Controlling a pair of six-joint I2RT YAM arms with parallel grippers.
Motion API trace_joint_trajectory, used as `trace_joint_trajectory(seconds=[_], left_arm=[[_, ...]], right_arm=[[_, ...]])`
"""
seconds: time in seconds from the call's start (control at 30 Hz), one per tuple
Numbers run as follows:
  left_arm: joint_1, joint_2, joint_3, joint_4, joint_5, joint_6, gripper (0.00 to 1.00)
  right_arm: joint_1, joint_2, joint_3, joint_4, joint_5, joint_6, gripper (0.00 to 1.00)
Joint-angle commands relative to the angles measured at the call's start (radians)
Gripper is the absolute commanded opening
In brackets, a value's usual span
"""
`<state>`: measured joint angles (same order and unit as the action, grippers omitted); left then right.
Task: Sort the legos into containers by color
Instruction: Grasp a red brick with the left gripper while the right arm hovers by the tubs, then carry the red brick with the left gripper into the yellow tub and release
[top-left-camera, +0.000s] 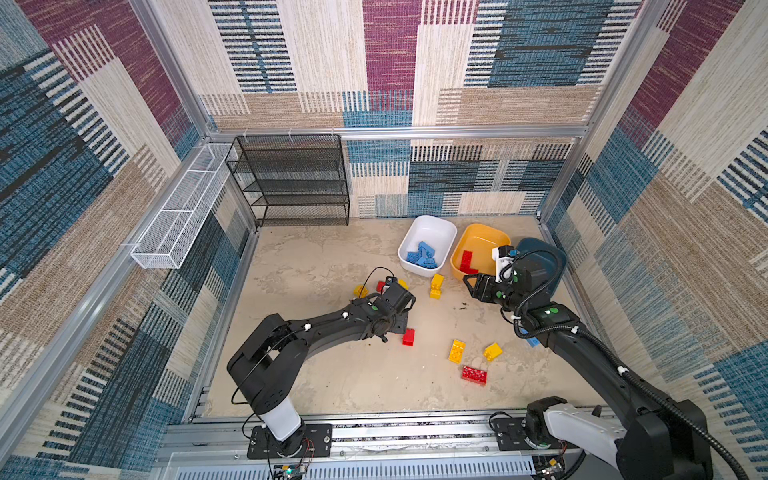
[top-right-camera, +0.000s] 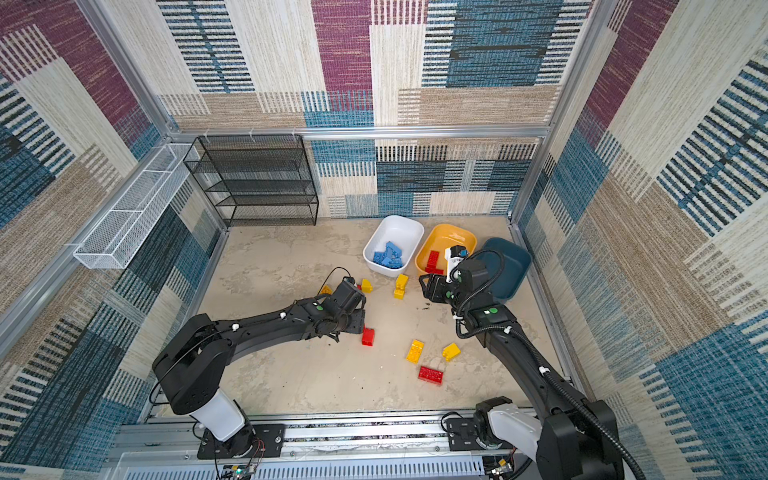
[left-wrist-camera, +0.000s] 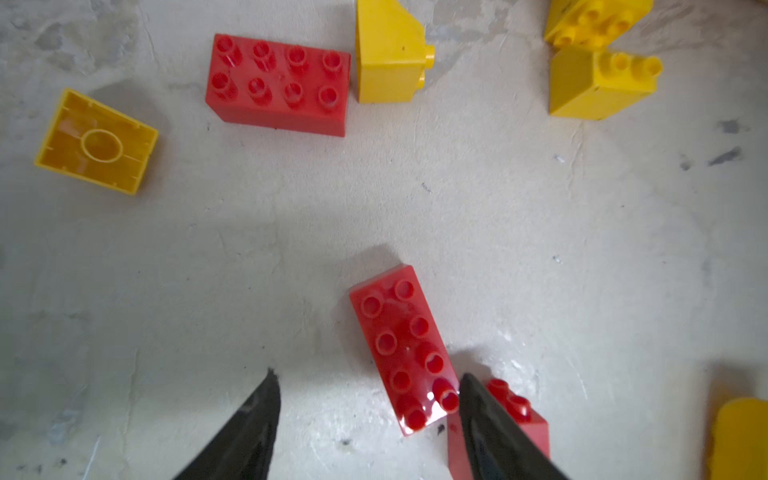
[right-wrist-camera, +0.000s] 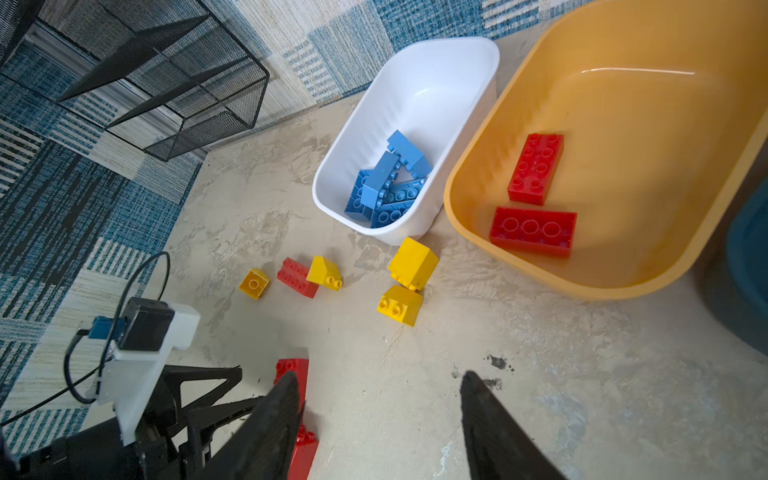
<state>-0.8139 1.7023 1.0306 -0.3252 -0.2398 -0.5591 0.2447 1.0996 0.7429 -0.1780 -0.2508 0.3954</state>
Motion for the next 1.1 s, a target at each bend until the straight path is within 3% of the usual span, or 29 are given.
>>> trace_joint_trajectory(seconds=[0.0, 0.73, 1.07], left_arm=[[-0.005, 0.029, 0.008, 0.004, -0.021, -0.030, 0.67], [-0.039, 0.195, 0.157, 0.036, 0.013, -0.039, 0.74], [-0.044, 0.262, 0.201, 0.031, 0.031, -0.030, 0.59]], right_arm=[[0.006, -0.003, -0.004, 0.014, 0.009, -0.005, 0.63], [0.017, -0.046, -0.053, 0.003, 0.012, -0.005, 0.63], [0.018, -0.068, -0.045, -0.029, 0.027, -0.017, 0.63]])
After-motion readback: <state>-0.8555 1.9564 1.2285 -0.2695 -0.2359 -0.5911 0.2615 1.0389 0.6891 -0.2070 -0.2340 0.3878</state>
